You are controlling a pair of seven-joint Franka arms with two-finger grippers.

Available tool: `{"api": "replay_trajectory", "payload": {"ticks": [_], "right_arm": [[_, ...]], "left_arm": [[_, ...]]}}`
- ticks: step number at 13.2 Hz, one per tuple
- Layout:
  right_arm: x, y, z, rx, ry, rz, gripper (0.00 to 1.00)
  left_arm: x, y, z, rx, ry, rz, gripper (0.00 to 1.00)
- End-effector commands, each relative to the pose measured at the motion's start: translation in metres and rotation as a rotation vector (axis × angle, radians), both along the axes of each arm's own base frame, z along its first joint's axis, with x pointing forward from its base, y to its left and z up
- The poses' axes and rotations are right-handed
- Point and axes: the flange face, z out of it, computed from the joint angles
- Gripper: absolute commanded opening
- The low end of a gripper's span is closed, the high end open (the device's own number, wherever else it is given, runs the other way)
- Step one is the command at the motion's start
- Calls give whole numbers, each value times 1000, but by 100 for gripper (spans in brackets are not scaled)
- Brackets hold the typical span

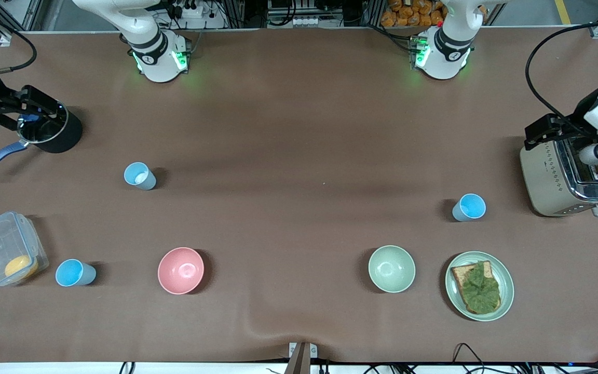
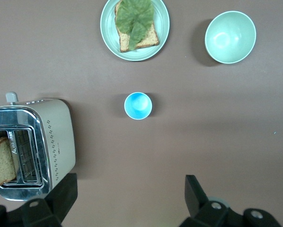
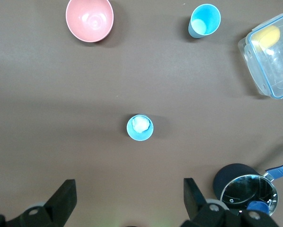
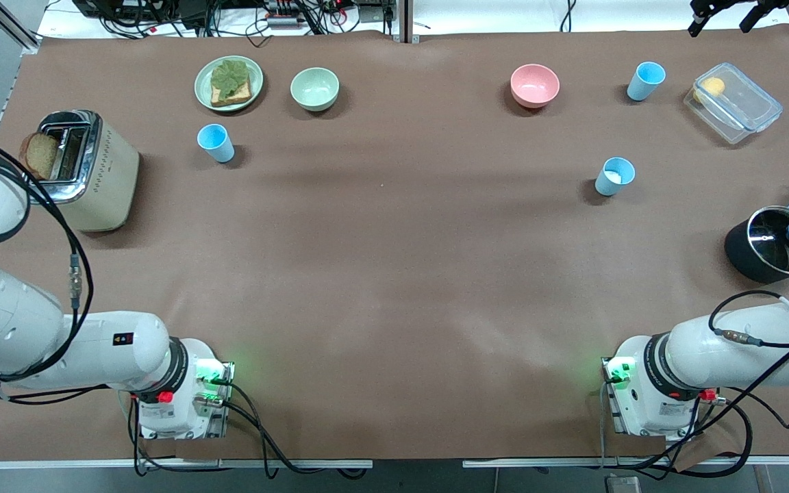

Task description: Stack blue cups with both arms

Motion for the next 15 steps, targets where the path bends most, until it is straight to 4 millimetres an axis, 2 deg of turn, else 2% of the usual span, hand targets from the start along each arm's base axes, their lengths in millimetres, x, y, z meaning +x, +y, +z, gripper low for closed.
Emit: {"api": "replay_trajectory", "payload": {"ticks": [1, 4, 6, 8, 9, 11, 13, 15], "right_arm": [[4, 1, 5, -15, -5, 13, 100], [4, 0, 7, -15, -11, 11, 100], [4, -2, 7, -15, -11, 8, 100], [4, -3, 7, -15, -11, 5, 100], [4, -3, 7, -15, -9, 5, 100], [5, -4, 5, -15, -6, 4, 100], [5, -4, 4, -15, -3, 4, 100], [6, -6, 0, -15, 3, 1, 100]], "left_arm": [[-5, -3, 9, -5, -3, -24, 100], [0, -6, 0, -5, 13, -16, 100], [9, 0, -27, -15, 59, -15, 100], [17, -3, -62, -9, 82, -12, 100], [14, -5, -84, 1, 90, -11, 100], [4, -4, -136, 13, 54, -10, 100], [-14, 1, -190, 12, 9, -1, 100], [-27, 1, -231, 4, -52, -3, 100]]}}
